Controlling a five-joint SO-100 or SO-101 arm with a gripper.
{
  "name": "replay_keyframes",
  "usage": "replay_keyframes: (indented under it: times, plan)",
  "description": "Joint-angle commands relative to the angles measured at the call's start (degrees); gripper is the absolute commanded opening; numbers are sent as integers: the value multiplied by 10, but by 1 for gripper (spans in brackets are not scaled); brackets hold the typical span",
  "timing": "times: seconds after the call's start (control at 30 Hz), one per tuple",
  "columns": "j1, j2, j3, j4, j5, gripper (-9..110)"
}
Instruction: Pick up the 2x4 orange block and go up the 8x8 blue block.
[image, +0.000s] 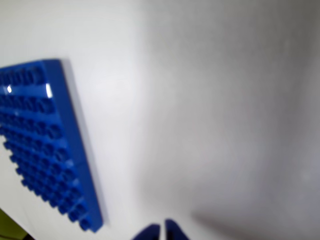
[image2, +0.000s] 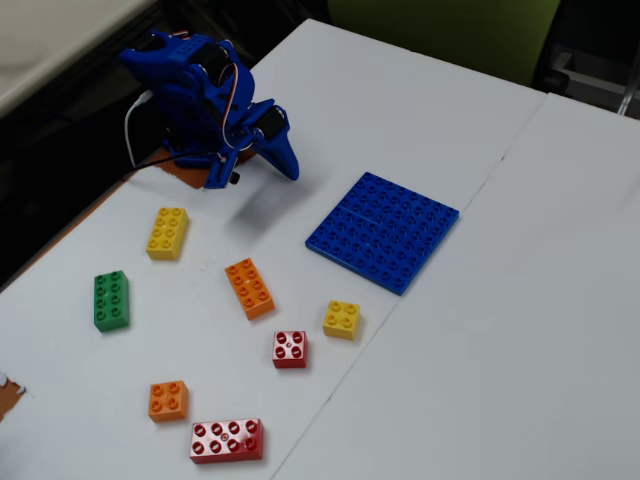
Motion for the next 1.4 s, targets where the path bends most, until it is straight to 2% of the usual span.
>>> replay_keyframes:
  times: [0.0,0.63,0.8,1.07,1.37]
  plan:
    - [-3,24,0,-9,-4,0]
    - [-3,23,0,-8,-4,1]
    - [1,5,-14,4,-37,1]
    - [33,-72,-146,55,-157,0]
    - [83,-172,-291,127,-388,0]
